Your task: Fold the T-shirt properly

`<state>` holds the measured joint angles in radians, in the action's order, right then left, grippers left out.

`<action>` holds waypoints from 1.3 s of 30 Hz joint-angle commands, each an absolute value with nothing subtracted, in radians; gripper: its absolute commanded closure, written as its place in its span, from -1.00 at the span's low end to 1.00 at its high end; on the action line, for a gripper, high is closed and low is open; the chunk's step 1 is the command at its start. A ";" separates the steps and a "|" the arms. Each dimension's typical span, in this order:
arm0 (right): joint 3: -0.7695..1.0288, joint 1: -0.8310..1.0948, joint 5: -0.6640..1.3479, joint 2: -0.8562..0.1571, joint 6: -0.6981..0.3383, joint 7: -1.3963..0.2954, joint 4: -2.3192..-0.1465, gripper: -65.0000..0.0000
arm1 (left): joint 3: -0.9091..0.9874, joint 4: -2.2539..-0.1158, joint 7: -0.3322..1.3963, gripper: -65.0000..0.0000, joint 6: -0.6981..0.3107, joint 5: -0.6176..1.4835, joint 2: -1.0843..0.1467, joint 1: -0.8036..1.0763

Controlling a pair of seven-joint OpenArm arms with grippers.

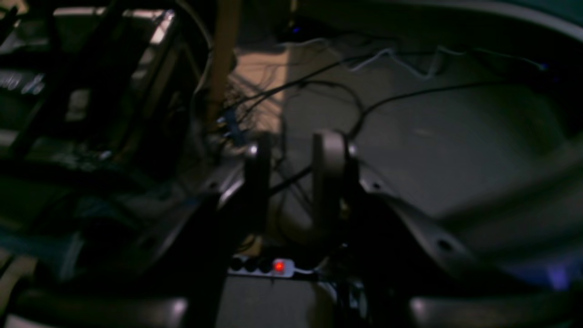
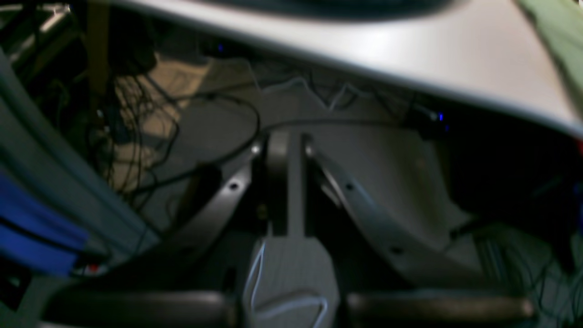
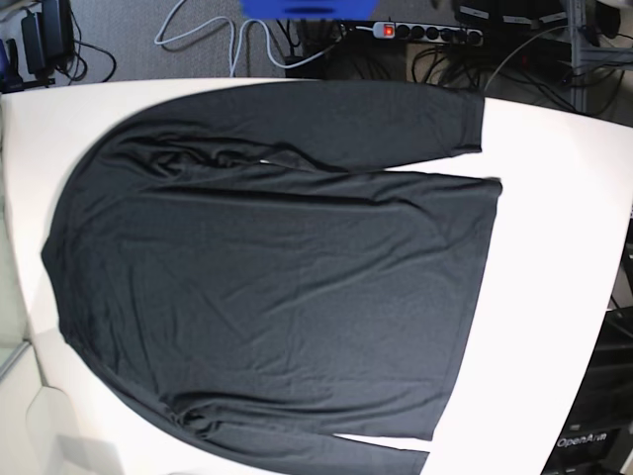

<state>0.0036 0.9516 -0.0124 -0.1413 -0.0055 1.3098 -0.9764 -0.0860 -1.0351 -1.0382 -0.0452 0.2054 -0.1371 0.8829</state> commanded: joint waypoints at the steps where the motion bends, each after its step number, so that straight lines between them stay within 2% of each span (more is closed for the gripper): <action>1: 0.007 0.981 -0.005 -0.148 0.007 1.323 -1.012 0.79 | -0.088 -1.078 -1.033 0.51 -0.048 0.217 -0.151 0.911; 5: 0.007 0.992 -0.005 -0.148 0.007 1.231 -1.127 0.79 | -0.090 -1.162 -0.961 0.51 -0.047 0.292 -0.202 0.918; 15: 0.042 1.047 -0.012 -0.148 0.005 1.044 -1.385 0.77 | -0.091 -1.314 -0.955 0.51 -0.050 0.341 -0.240 0.984; 20: 0.042 1.049 -0.012 -0.148 0.005 1.007 -1.435 0.39 | -0.093 -1.313 -0.955 0.26 -0.050 0.341 -0.240 0.978; 22: 0.042 1.049 -0.012 -0.148 0.005 1.007 -1.442 0.31 | -0.094 -1.310 -0.955 0.15 -0.050 0.343 -0.240 0.977; 30: 0.042 1.041 -0.012 -0.148 0.005 1.006 -1.440 0.30 | -0.099 -1.310 -0.955 0.11 -0.050 0.352 -0.234 0.937; 34: 0.048 1.040 -0.012 -0.148 0.005 1.006 -1.438 0.30 | -0.136 -1.322 -0.955 0.11 -0.054 0.473 -0.243 0.929; 39: 0.062 1.038 -0.012 -0.150 0.004 1.006 -1.440 0.30 | -0.232 -1.382 -0.955 0.11 -0.053 0.598 -0.344 0.926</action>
<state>0.0578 1.0176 -0.0166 -0.1471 -0.0002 0.9783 -1.4307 -0.2306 -1.3701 -0.9276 -0.0505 0.6098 -0.3435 0.9062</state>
